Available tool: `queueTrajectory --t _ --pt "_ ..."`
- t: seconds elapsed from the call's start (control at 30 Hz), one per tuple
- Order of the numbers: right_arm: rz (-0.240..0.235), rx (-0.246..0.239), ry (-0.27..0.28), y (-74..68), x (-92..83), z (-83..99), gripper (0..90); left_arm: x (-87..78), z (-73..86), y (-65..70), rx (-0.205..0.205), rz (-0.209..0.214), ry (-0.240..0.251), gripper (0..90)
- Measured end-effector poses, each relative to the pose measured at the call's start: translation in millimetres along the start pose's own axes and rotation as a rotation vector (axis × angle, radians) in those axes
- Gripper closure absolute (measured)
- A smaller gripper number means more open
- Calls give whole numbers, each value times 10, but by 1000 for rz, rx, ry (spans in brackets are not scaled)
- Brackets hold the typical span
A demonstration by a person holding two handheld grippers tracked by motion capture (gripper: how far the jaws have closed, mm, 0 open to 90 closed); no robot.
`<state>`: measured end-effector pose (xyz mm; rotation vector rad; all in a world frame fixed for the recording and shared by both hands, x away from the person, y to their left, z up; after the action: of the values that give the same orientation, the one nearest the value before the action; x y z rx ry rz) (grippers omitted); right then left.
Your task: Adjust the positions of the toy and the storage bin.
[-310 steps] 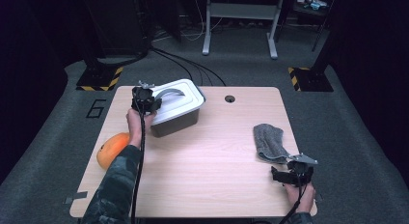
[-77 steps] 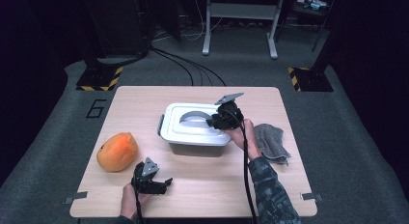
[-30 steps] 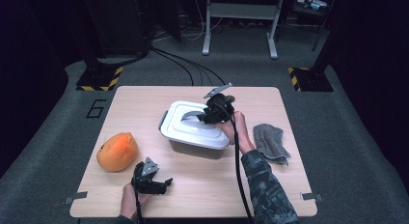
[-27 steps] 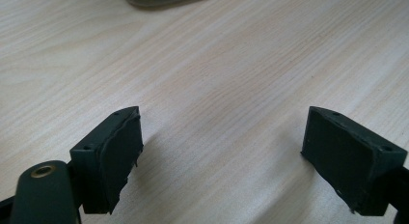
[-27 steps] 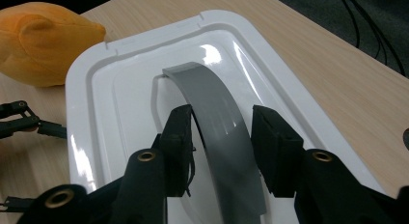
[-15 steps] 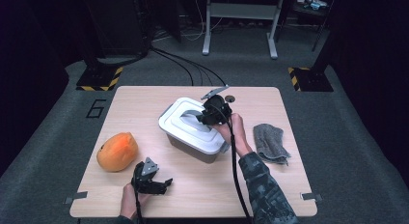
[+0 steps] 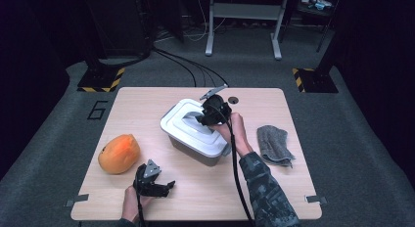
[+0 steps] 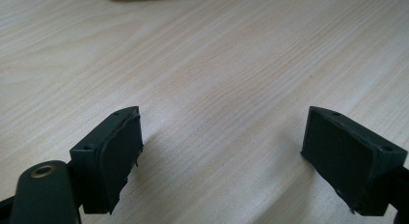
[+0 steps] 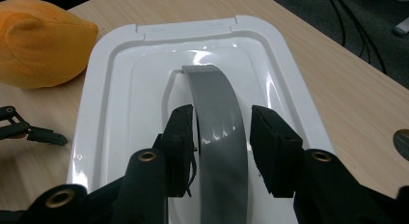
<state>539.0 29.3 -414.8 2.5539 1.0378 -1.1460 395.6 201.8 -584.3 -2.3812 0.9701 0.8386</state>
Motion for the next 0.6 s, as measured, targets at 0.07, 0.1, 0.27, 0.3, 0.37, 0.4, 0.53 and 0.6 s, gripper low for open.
queueTrajectory --t 0.07,0.1,0.27,0.3,0.37,0.4,0.53,0.6 --pt "-5 -2 -6 -7 20 -17 593 -1 1 2 2 3 -1 139" --pt "-12 -6 -11 -12 31 -21 597 0 0 4 1 4 -1 140" --pt "-9 -12 -13 -18 62 -30 642 0 0 5 2 5 0 140" --pt "-8 -12 -13 -18 61 -29 642 0 0 5 2 5 0 139" --pt "-14 -11 -12 -15 63 -29 644 0 0 4 2 5 0 140" --pt "-16 -16 -17 -11 60 -23 644 0 0 5 1 5 0 139" --pt "-12 21 -14 -21 63 -22 643 -9 4 5 5 18 -8 139" --pt "-7 26 -11 -34 68 -25 645 -9 4 6 5 19 -9 139"
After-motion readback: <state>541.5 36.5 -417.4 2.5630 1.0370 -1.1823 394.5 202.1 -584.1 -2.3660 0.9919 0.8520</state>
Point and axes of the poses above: each handheld gripper's, and its own axes: x roughly forward along the jaws, z roughly out of its underside, y roughly to its right, the point moved 8 cm from there along x, roughly forward along the jaws, and after that the axes turned 12 degrees about x, right-handed, at the moved point
